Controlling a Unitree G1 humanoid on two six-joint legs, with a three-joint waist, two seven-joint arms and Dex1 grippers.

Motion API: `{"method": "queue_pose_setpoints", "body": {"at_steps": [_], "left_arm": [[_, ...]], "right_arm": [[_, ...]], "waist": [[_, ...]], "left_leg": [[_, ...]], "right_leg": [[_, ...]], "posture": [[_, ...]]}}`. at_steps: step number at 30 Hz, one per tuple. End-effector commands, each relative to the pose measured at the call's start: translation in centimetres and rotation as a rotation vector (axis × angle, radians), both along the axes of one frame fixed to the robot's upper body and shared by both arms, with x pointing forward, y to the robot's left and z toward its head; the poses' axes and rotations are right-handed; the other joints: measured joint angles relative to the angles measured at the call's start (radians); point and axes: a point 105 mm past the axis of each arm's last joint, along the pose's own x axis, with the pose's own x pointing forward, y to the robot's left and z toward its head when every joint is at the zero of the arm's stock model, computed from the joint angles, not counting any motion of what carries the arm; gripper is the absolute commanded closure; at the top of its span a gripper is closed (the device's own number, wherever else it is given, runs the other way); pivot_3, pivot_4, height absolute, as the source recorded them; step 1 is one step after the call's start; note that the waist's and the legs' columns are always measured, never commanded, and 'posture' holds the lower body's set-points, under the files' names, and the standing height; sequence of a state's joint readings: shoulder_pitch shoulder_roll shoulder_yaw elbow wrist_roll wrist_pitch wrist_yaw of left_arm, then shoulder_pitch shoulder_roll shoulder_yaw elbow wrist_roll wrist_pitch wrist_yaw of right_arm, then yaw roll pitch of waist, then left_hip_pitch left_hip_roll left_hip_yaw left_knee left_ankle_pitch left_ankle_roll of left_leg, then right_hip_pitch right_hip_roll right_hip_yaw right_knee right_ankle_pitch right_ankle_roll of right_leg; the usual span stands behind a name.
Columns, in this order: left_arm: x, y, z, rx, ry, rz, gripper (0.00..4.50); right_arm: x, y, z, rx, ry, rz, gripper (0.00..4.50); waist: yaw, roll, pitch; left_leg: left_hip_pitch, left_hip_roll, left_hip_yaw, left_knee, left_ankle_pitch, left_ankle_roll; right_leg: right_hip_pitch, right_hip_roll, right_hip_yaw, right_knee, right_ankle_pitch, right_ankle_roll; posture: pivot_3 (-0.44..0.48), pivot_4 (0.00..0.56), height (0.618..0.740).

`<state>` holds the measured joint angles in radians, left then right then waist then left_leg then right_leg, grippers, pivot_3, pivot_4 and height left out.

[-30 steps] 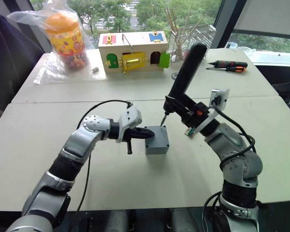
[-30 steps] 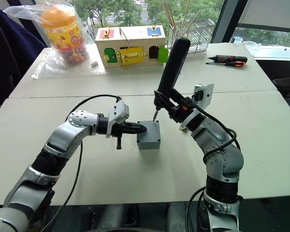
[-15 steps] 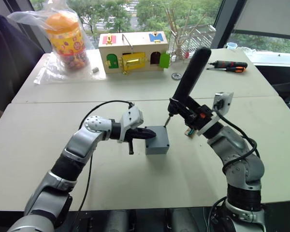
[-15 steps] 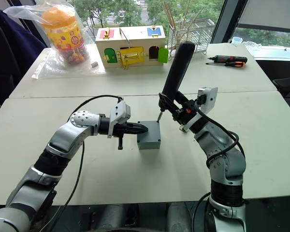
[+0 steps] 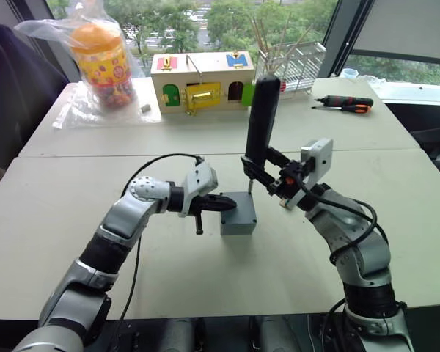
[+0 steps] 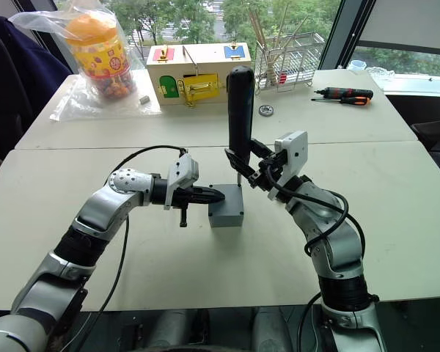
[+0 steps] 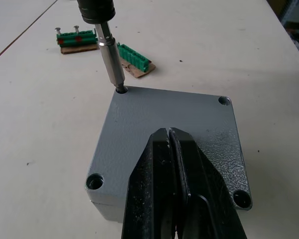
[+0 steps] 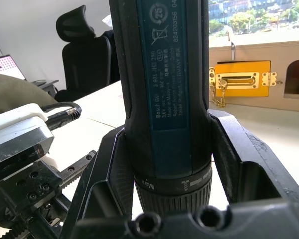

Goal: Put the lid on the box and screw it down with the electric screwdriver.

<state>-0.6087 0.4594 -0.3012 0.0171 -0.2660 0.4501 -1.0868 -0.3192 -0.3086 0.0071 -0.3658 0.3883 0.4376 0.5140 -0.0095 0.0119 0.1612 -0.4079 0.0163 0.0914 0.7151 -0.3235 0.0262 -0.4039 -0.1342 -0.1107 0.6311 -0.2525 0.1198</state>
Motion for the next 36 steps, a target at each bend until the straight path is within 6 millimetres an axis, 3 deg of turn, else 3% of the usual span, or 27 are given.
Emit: {"method": "queue_pose_setpoints", "body": {"at_steps": [1,10,17,23,25,28,32,36], "left_arm": [[-0.2,0.1,-0.4,0.013,0.009,0.008,4.50],[-0.2,0.0,-0.5,0.012,0.013,0.013,4.50],[-0.2,-0.1,-0.4,0.012,0.009,0.012,4.50],[-0.1,-0.2,-0.3,0.011,0.006,0.010,4.50],[0.0,-0.2,-0.3,0.011,0.006,0.011,4.50],[0.2,0.0,-0.5,0.016,0.014,0.023,4.50],[0.6,0.1,-0.7,0.009,0.056,0.054,4.50],[0.9,0.0,0.1,-0.036,0.089,0.095,4.50]], "right_arm": [[0.1,-0.2,-4.7,-0.039,0.181,-0.015,2.71],[-0.1,-0.4,-6.4,-0.043,0.224,-0.035,2.71],[0.1,-0.6,-6.4,-0.033,0.223,-0.049,2.71],[0.4,-0.9,-5.2,-0.019,0.188,-0.065,2.71],[0.4,-1.2,-4.1,-0.007,0.164,-0.071,2.71],[0.4,-2.4,1.0,0.091,0.077,-0.098,2.71],[0.0,-3.7,6.4,0.189,0.026,-0.119,2.71],[-0.1,-5.5,9.2,0.193,0.042,-0.171,2.71]], "waist": [[0.000,-0.002,-0.004],[0.000,-0.006,-0.012],[0.000,-0.007,-0.013],[0.000,-0.007,-0.013],[0.001,-0.007,-0.013],[0.003,-0.007,-0.013],[0.010,-0.003,-0.010],[0.022,-0.002,-0.009]], "left_leg": [[0.000,0.000,0.000,0.000,0.000,0.000],[0.004,0.001,-0.002,0.000,-0.001,0.001],[0.005,0.001,-0.003,0.000,-0.001,0.001],[0.005,0.001,-0.003,0.000,-0.001,0.001],[0.005,0.001,-0.003,0.000,-0.001,0.001],[0.004,0.001,-0.003,0.000,-0.001,0.002],[0.000,0.000,-0.003,0.000,-0.001,0.002],[-0.002,0.000,-0.002,0.000,-0.001,0.002]], "right_leg": [[0.000,0.000,0.000,0.000,0.000,0.000],[0.005,0.000,-0.001,-0.001,0.000,0.000],[0.007,-0.001,-0.001,-0.002,0.000,0.000],[0.007,-0.001,-0.001,-0.002,0.000,0.000],[0.007,-0.001,-0.001,-0.002,0.000,0.000],[0.006,-0.001,-0.001,-0.002,0.000,0.000],[0.002,-0.002,-0.001,-0.002,0.000,0.000],[-0.001,-0.002,-0.001,-0.001,0.000,0.000]], "posture": [[0.000,0.150,0.711],[0.000,0.150,0.711],[0.000,0.150,0.711],[0.000,0.150,0.711],[0.000,0.150,0.711],[0.000,0.150,0.711],[0.000,0.150,0.711],[0.000,0.150,0.711]]}}
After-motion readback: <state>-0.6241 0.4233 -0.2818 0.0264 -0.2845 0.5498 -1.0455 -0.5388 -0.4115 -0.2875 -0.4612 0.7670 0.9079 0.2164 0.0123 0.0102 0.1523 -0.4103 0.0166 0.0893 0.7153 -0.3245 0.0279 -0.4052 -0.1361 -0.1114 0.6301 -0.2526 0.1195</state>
